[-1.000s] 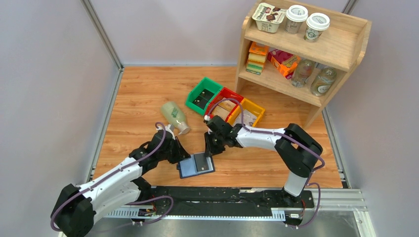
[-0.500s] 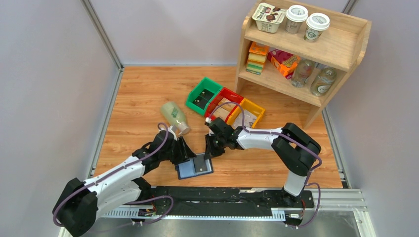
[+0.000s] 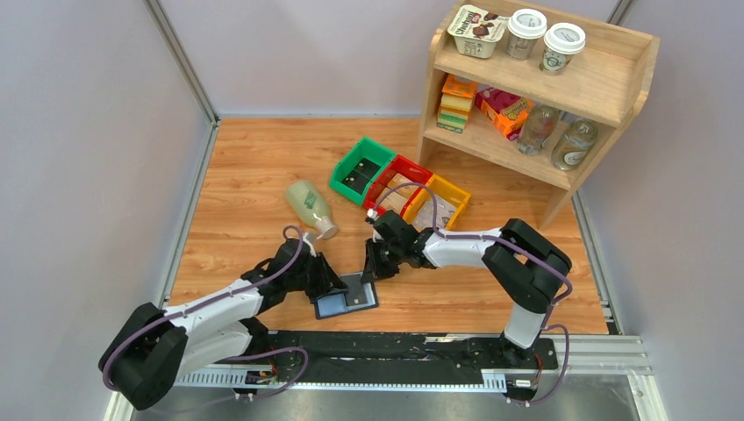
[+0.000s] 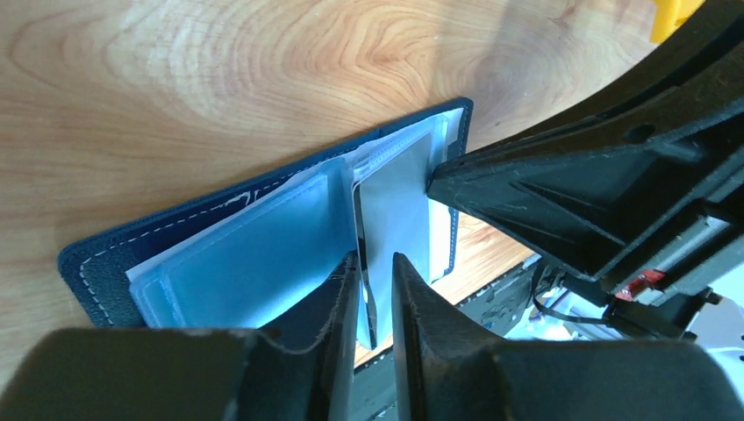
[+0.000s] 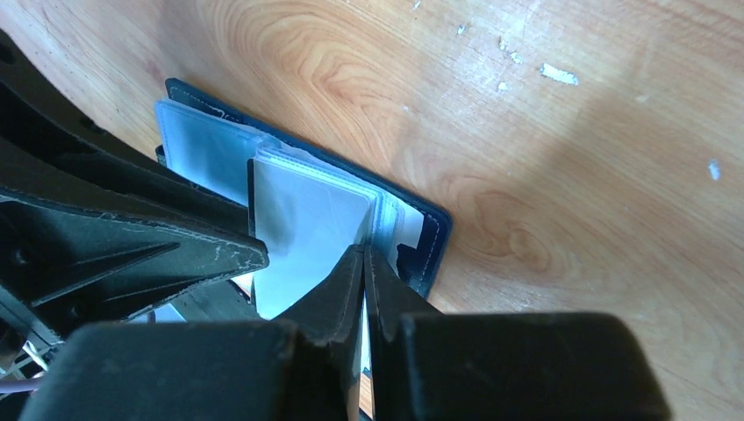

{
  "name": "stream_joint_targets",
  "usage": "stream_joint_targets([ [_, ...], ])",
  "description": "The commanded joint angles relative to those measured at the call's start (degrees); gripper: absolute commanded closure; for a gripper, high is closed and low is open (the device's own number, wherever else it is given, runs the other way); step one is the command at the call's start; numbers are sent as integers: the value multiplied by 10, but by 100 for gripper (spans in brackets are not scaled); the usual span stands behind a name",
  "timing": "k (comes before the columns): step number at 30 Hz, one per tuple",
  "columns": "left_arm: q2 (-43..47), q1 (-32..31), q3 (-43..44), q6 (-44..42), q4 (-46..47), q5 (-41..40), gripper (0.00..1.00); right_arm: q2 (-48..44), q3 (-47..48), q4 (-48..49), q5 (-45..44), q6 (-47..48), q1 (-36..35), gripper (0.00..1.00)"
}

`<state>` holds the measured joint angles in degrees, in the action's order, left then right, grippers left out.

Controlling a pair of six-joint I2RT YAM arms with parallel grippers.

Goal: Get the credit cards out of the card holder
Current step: Remove the credit card from the card holder.

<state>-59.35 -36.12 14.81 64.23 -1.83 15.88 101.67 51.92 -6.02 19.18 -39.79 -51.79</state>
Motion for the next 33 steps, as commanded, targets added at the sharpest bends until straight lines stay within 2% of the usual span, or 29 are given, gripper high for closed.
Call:
stream_joint_targets([
  [1, 70, -1, -14, 39, 53, -6, 76, 23, -34, -34, -40, 3, -5, 93],
  [6, 153, -1, -25, 58, 36, -26, 87, 28, -42, -22, -36, -3, -4, 93],
  [8, 165, -1, -30, 63, 41, -28, 88, 29, -42, -22, -35, -5, -4, 93],
  [14, 118, -1, -31, 59, 69, 2, 88, 32, -38, -21, -34, -8, -4, 93],
  [16, 100, -1, -25, 54, 65, 3, 85, 32, -40, -20, -34, -9, -4, 93],
  [19, 110, -3, -8, 33, -20, -29, 72, 30, -44, -20, -37, -11, -5, 93],
  [23, 124, -4, 12, 8, -92, -71, 64, 30, -45, -19, -38, -13, -4, 93],
  [28, 119, -4, 15, -2, -108, -82, 56, 31, -41, -19, -38, -13, -4, 93],
  [33, 99, -4, 15, -12, -92, -75, 56, 34, -38, -19, -37, -13, -5, 93],
])
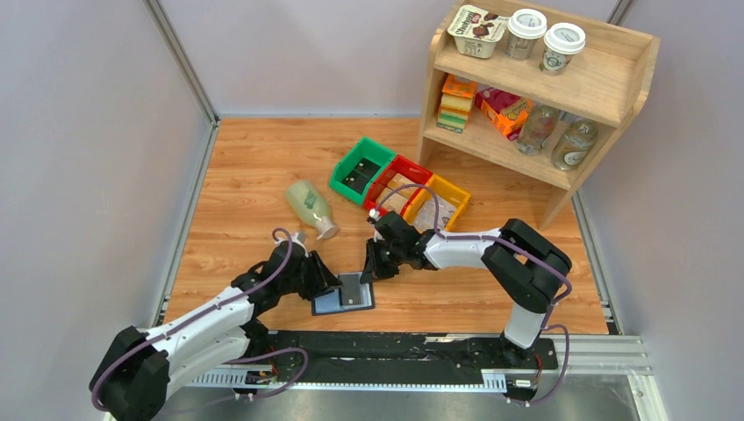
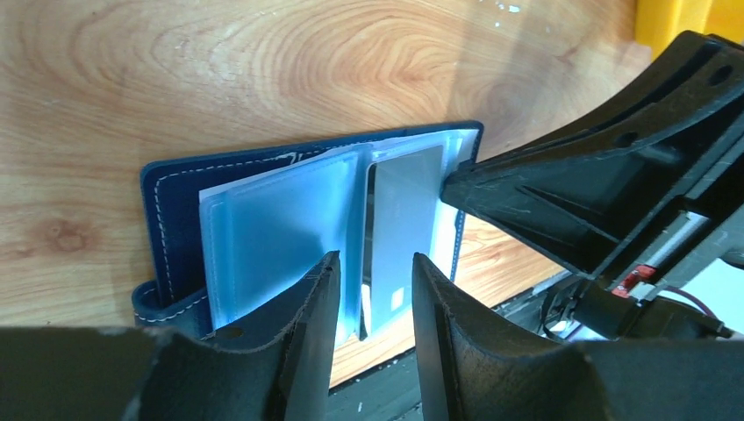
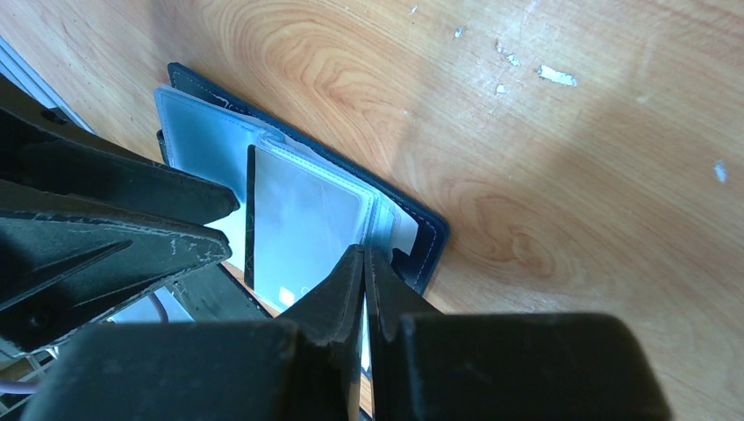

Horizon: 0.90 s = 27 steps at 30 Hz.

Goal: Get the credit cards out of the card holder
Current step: Remove the credit card from the card holder.

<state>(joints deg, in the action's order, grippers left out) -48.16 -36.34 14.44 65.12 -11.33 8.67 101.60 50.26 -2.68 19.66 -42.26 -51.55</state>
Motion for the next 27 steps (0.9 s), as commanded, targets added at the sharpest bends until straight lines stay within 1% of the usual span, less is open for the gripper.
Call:
stream_joint_targets([
  [1, -20, -2, 19, -21, 9, 3, 57, 35, -20, -53, -42, 12, -7, 93],
  [3, -27, -2, 20, -21, 30, 13, 59, 36, -20, -54, -42, 13, -7, 93],
  [7, -36, -2, 32, -30, 36, 25, 64, 37, -18, -54, -41, 13, -7, 93],
  [13, -55, -2, 37, -28, 57, 45, 65, 37, -17, -54, -40, 15, -7, 94],
  [16, -76, -3, 46, -36, 38, 45, 63, 37, -17, -55, -40, 16, -7, 93],
  [20, -76, -5, 57, -42, 11, 26, 61, 36, -17, -55, -40, 16, -7, 93],
  [27, -72, -6, 67, -44, -23, -1, 61, 37, -18, -55, -40, 18, -5, 94],
])
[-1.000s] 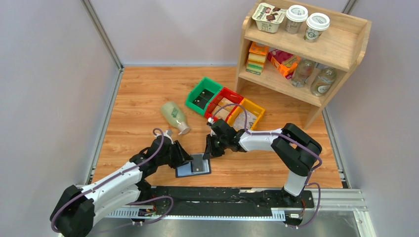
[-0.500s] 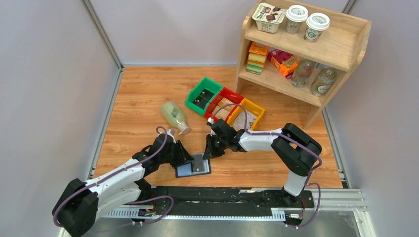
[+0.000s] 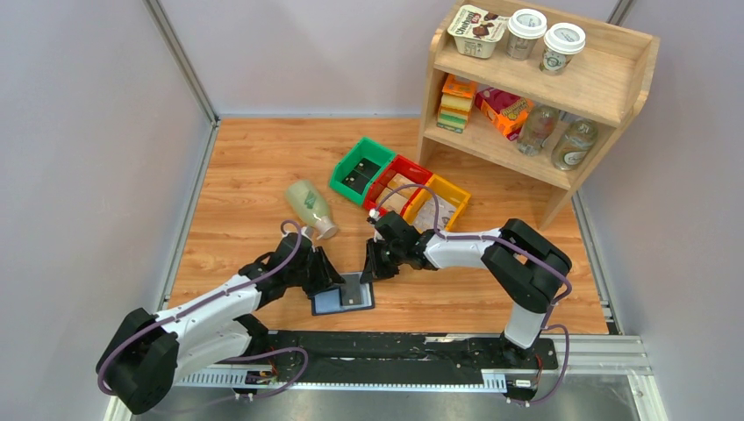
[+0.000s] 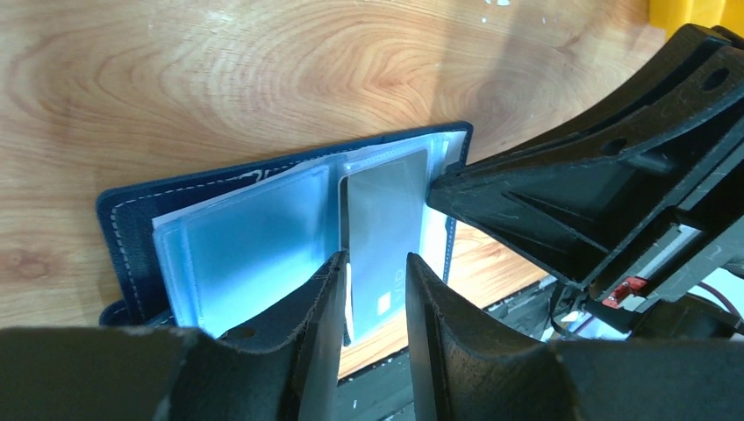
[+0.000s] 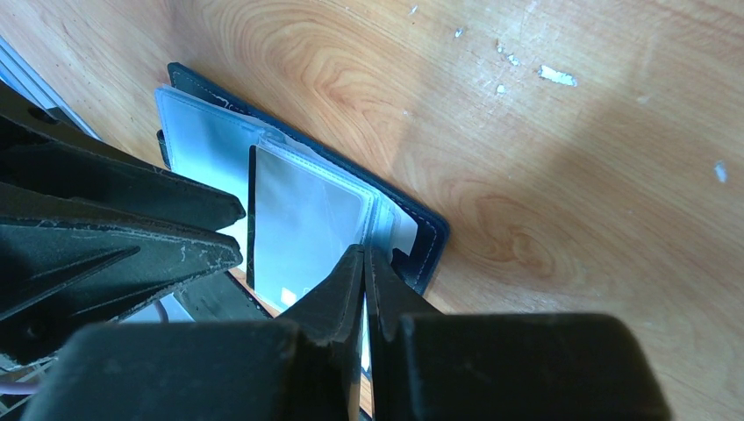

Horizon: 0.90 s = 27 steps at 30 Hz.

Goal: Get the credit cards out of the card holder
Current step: Remove the credit card from the card holder.

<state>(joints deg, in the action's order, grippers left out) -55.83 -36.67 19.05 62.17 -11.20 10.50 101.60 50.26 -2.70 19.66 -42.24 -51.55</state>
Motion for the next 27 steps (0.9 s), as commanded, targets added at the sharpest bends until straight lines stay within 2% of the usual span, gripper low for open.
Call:
stream_joint_targets([
  [1, 5, -3, 20, -14, -25, -20, 61, 37, -17, -55, -39, 18, -3, 93],
  [15, -31, -4, 5, -3, 54, 19, 66, 38, -17, -56, -38, 20, 0, 93],
  [19, -26, -4, 6, -1, 51, 17, 67, 39, -18, -54, -38, 18, 0, 94],
  [24, -23, -4, 20, -13, -12, -7, 65, 37, -20, -52, -38, 17, 0, 94],
  [27, -31, -5, 14, -8, -8, 1, 64, 37, -20, -51, -38, 16, 0, 94],
])
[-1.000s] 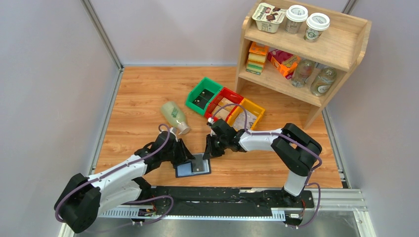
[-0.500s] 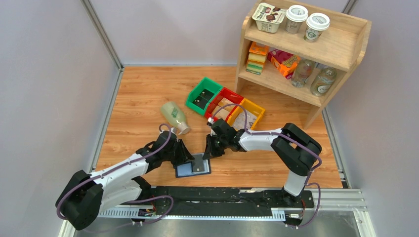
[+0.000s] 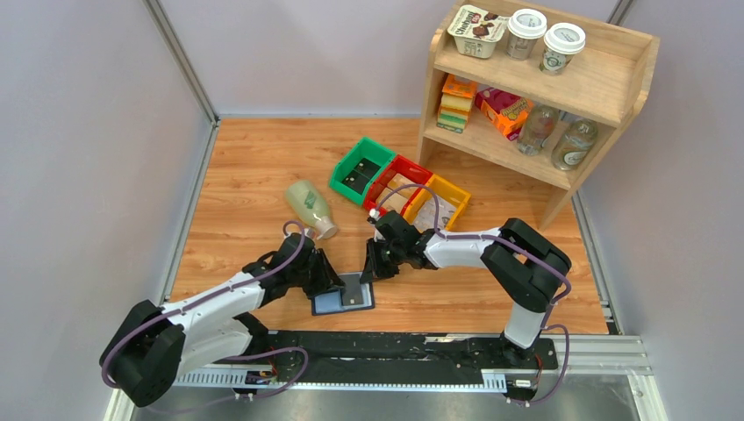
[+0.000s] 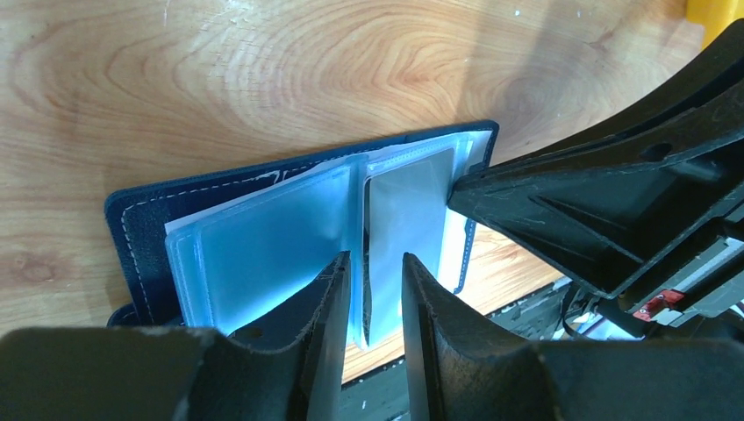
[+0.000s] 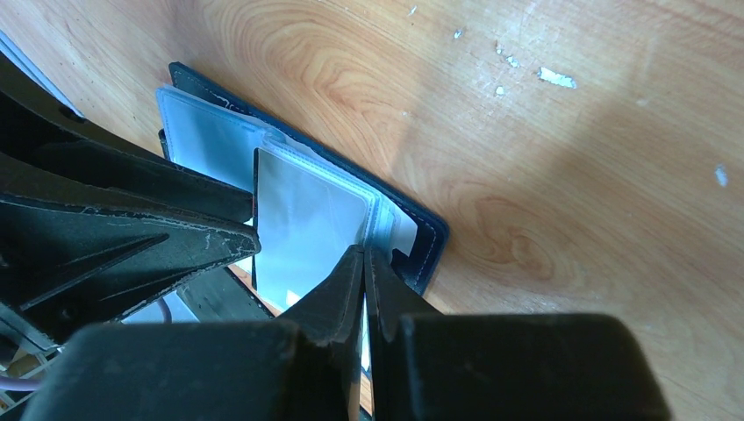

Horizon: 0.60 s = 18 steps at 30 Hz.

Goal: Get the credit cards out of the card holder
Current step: Remove the credit card from the card holder.

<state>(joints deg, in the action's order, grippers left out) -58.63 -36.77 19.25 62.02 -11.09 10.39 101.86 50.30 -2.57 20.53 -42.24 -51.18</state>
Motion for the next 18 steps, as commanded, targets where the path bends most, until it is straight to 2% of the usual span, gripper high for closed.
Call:
stream_joint_targets([
  [1, -10, -4, 11, -6, -3, 3, 64, 34, -21, -52, -45, 16, -4, 94],
  [7, 6, -7, 2, 1, 27, 11, 67, 33, -24, -50, -45, 14, -3, 94],
  [12, 61, -7, -17, 33, 49, 5, 83, 34, -30, -46, -45, 12, -4, 94],
  [18, 97, -7, -44, 56, 98, 11, 91, 36, -30, -44, -42, 10, -3, 94],
])
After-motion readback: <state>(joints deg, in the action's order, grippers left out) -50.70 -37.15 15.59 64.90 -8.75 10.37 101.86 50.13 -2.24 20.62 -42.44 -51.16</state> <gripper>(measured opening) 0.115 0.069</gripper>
